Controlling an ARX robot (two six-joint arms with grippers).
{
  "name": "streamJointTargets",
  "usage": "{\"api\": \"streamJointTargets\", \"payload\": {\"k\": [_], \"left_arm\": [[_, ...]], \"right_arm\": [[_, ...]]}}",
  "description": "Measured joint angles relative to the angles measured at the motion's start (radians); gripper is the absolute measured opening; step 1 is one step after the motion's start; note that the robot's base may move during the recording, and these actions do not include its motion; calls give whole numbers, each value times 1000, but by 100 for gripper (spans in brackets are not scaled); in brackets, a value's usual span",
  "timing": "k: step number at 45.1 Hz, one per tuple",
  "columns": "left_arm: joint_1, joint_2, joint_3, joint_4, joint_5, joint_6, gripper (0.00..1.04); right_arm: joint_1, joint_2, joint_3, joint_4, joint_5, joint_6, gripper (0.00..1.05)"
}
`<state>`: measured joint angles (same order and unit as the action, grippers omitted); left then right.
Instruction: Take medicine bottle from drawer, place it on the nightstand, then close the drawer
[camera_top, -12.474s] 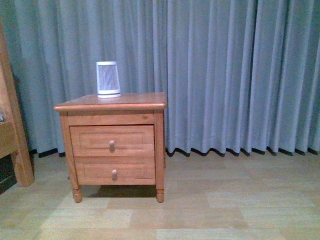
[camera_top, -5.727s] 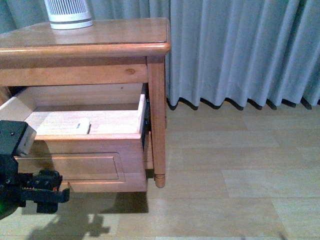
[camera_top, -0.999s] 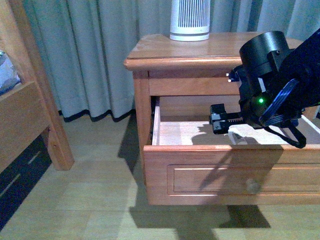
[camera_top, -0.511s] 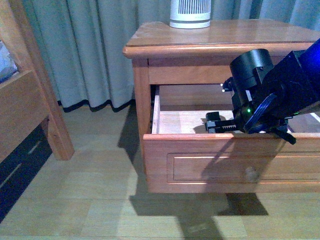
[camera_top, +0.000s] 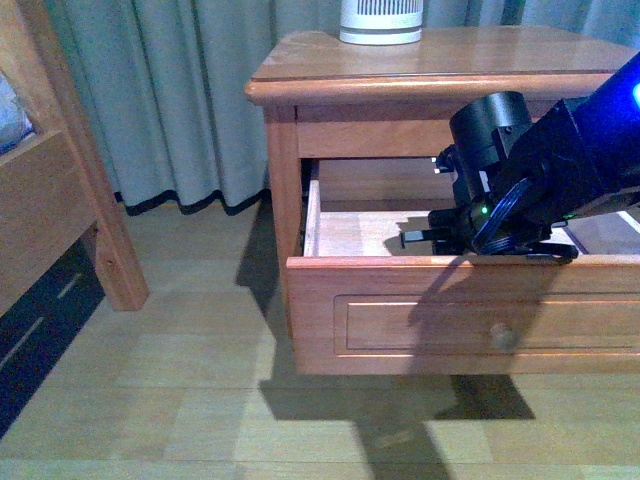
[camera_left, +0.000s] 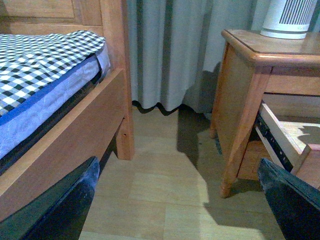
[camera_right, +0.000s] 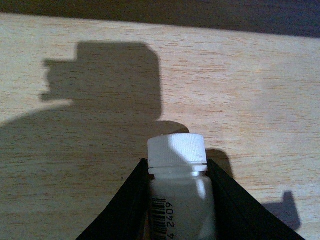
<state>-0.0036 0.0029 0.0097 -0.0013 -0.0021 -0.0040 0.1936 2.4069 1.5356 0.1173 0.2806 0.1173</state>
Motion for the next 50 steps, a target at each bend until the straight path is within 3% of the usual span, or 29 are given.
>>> {"api": "streamJointTargets", "payload": {"k": [15,25,32,42,50], "left_arm": [[0,0,0,0,0,0,98],[0,0,0,0,0,0,98],[0,0,0,0,0,0,98],[0,0,0,0,1,0,98],[0,0,0,0,1,0,98]], "right_arm": [[38,-148,-157,80,94,-31,30],[117,-465,-331,76,47,-15,30],[130,-619,-345,82,19,-29,30],[31,-629,-146,53,28,-63,30],[-82,-383,243,-89,30,-60,30]]}}
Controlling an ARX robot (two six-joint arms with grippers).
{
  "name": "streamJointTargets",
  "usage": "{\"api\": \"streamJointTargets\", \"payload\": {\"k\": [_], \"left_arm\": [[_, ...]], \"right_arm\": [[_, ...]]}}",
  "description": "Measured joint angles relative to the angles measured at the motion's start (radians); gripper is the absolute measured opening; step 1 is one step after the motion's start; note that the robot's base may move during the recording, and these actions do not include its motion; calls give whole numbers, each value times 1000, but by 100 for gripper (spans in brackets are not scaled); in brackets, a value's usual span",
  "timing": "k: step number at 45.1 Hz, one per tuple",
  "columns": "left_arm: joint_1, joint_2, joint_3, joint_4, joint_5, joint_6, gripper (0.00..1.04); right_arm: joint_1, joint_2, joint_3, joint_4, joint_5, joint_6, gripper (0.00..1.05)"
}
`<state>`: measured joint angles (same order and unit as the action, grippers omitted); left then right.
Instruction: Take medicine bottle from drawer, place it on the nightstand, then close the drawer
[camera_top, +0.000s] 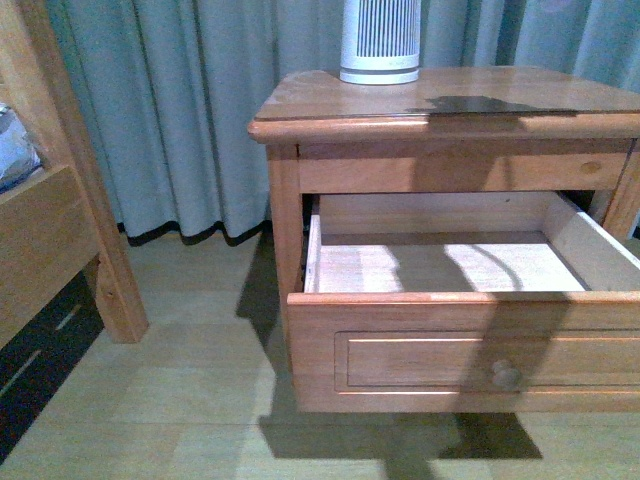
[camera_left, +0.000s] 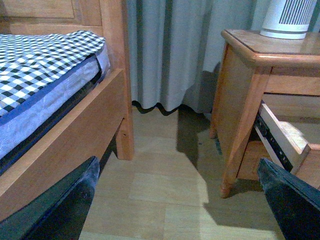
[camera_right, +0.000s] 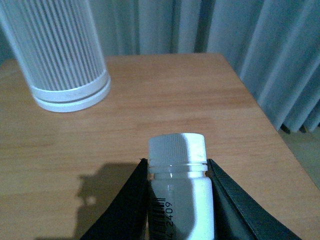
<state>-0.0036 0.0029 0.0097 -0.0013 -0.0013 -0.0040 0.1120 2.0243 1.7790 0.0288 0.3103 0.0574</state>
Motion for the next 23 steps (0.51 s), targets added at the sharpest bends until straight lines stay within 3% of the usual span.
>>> {"api": "streamJointTargets", "payload": {"k": [10,20,23], "left_arm": [[0,0,0,0,0,0,98],[0,0,0,0,0,0,98],[0,0,0,0,0,0,98]], "right_arm": [[-50,299,413,-262,38,82,30],[-58,384,486,-303,57,112,31],[-57,386,483,-297,56,112,39]]}}
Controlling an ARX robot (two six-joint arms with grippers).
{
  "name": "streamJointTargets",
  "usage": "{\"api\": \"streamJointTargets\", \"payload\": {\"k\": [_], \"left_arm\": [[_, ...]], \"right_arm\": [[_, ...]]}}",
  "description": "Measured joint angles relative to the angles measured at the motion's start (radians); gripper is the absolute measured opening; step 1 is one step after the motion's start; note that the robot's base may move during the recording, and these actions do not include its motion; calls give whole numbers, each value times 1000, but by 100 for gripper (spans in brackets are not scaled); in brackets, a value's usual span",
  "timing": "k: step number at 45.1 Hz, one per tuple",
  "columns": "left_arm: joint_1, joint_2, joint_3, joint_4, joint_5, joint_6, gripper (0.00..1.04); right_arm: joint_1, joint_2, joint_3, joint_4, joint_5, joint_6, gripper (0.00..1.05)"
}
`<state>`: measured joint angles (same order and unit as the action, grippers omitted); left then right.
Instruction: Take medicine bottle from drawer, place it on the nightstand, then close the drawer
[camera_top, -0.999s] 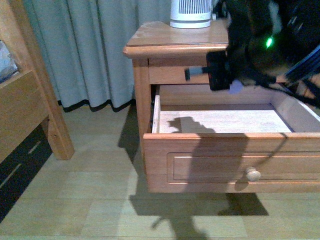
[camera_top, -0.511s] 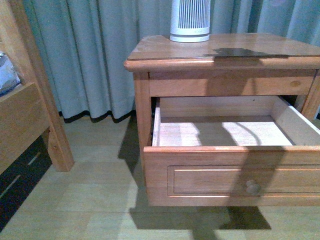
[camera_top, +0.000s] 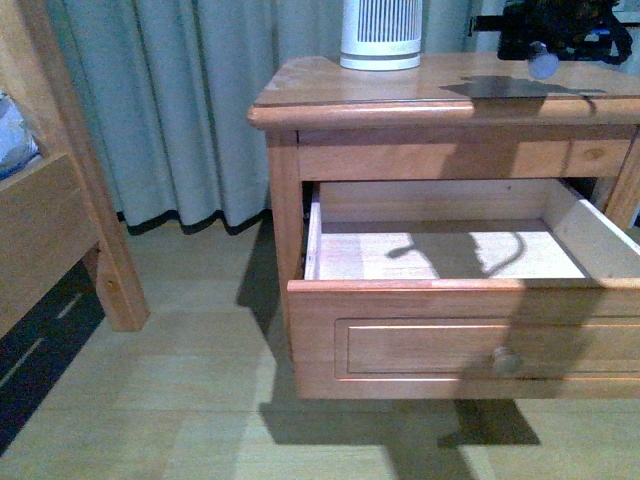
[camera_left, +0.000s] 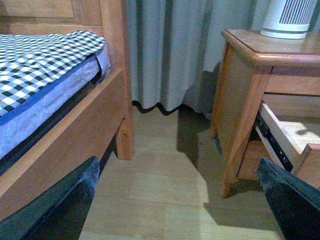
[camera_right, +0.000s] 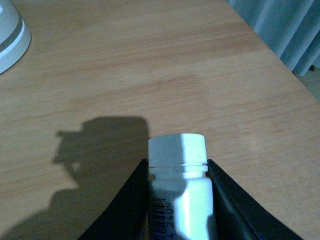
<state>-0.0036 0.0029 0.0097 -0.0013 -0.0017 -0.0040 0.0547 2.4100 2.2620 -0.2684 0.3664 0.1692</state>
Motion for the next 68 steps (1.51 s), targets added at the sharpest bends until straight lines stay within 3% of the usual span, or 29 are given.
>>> {"api": "streamJointTargets", "payload": {"k": [20,32,39,49,58,68], "left_arm": [[0,0,0,0,0,0,98],[0,0,0,0,0,0,98],[0,0,0,0,0,0,98],[0,0,0,0,0,0,98],[0,0,0,0,0,0,98],[0,0,0,0,0,0,98]], "right_arm": [[0,-65,-82,77,1,-2,99],[17,-439,-446,312,35,-11,98],[78,-911,-1024,565,2,-19,98],[204,-1271,-1596,686,58,-42,98],[243,-1302,-1889,676,65,-6,98],[171,-1020,-1984,981,26,-31,98]]}}
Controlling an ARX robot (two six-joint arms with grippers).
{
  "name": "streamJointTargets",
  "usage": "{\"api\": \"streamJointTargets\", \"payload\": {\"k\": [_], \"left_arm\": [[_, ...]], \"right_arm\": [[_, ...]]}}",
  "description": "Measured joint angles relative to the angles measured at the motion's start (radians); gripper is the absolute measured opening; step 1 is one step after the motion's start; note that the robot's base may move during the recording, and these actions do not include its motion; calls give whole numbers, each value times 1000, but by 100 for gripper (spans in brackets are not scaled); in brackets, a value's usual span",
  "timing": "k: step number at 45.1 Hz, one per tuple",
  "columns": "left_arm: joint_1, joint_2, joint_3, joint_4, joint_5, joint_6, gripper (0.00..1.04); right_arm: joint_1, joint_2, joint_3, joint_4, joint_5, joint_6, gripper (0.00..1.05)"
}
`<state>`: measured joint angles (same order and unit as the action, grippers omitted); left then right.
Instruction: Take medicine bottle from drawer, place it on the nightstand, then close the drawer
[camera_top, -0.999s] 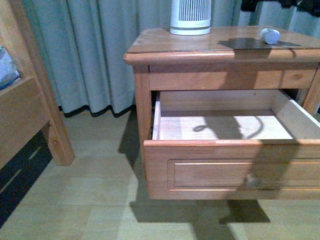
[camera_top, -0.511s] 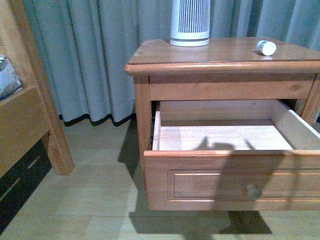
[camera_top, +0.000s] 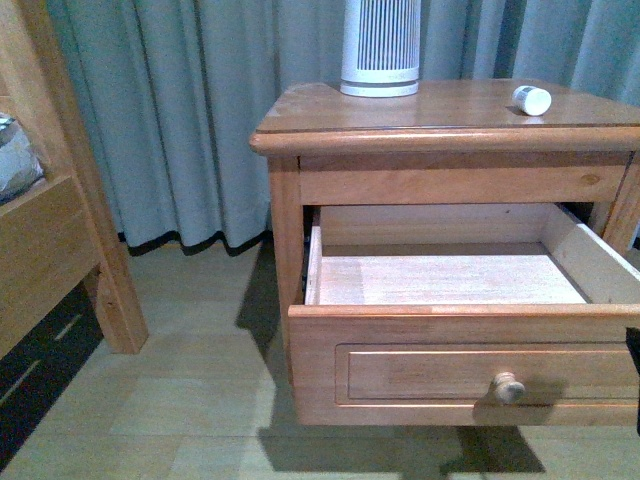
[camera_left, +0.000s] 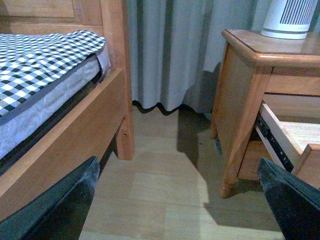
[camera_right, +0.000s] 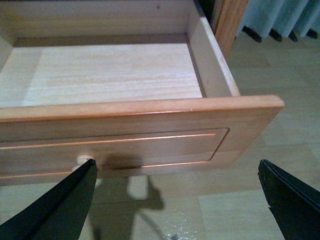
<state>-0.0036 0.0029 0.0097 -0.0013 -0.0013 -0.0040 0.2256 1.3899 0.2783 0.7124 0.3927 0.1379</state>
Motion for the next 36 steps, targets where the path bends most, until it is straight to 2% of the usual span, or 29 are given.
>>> {"api": "streamJointTargets", "payload": {"k": [6,17,29,36], "left_arm": [[0,0,0,0,0,0,98],[0,0,0,0,0,0,98],[0,0,0,0,1,0,98],[0,0,0,0,0,0,98]], "right_arm": [[-42,222,46,113,-21,-11,98],[-57,523,262,125,-61,-23,98],[-102,727,579,98,-87,-82,98],[-142,811,795,20,-95,-116,98]]}}
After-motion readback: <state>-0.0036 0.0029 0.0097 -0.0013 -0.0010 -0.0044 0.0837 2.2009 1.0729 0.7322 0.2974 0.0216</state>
